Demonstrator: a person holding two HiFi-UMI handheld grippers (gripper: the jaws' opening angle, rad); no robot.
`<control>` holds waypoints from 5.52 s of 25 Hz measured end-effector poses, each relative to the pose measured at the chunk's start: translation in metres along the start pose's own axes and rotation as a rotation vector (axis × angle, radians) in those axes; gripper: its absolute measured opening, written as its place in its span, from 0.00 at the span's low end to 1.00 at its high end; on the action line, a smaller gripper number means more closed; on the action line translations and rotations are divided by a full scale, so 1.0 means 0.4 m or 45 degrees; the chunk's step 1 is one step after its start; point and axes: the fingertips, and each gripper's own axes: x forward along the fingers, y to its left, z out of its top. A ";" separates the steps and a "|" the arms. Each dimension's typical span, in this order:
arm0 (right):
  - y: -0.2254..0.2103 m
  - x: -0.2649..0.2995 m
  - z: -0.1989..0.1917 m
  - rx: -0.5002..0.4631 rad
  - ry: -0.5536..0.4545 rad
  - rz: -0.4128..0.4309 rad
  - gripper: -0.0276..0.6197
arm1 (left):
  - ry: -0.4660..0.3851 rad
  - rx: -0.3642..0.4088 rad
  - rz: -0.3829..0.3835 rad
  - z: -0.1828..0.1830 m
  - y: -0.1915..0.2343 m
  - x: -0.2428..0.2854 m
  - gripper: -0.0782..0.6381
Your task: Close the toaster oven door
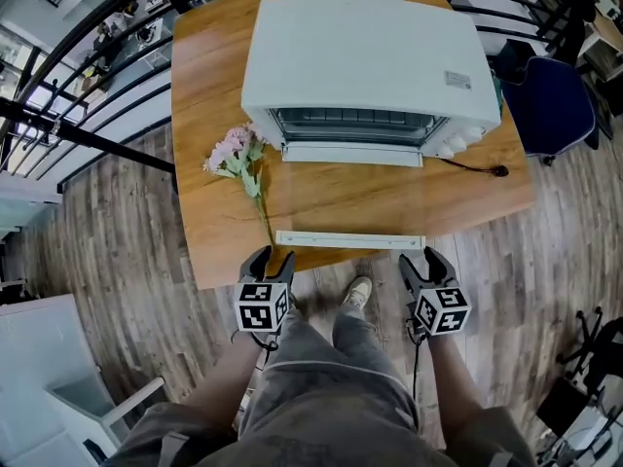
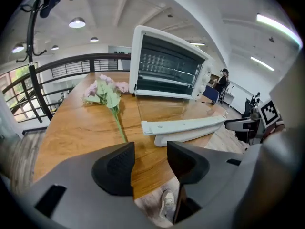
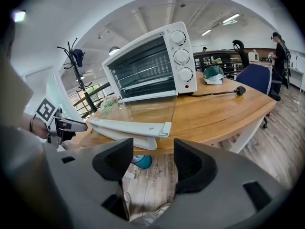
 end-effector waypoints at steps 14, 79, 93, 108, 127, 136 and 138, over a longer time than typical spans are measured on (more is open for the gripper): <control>0.028 0.049 0.015 0.035 -0.007 0.039 0.36 | -0.013 0.017 -0.050 0.032 -0.022 0.068 0.35; -0.008 0.051 0.654 0.279 0.259 0.120 0.25 | 0.165 -0.300 -0.305 0.667 -0.041 0.018 0.29; 0.010 0.001 0.645 0.127 0.353 0.128 0.32 | 0.167 -0.148 -0.133 0.659 -0.026 -0.013 0.38; 0.024 -0.013 0.675 0.080 0.091 0.066 0.30 | -0.162 -0.149 -0.008 0.729 -0.024 -0.046 0.35; 0.415 -0.436 0.920 -0.622 -0.770 0.198 0.11 | -1.044 0.563 0.044 0.922 -0.189 -0.572 0.18; 0.575 -0.641 0.947 -0.728 -1.062 0.221 0.10 | -1.351 0.563 -0.048 0.916 -0.248 -0.811 0.14; 0.606 -0.674 0.947 -0.751 -1.118 0.220 0.10 | -1.386 0.584 -0.081 0.904 -0.258 -0.846 0.14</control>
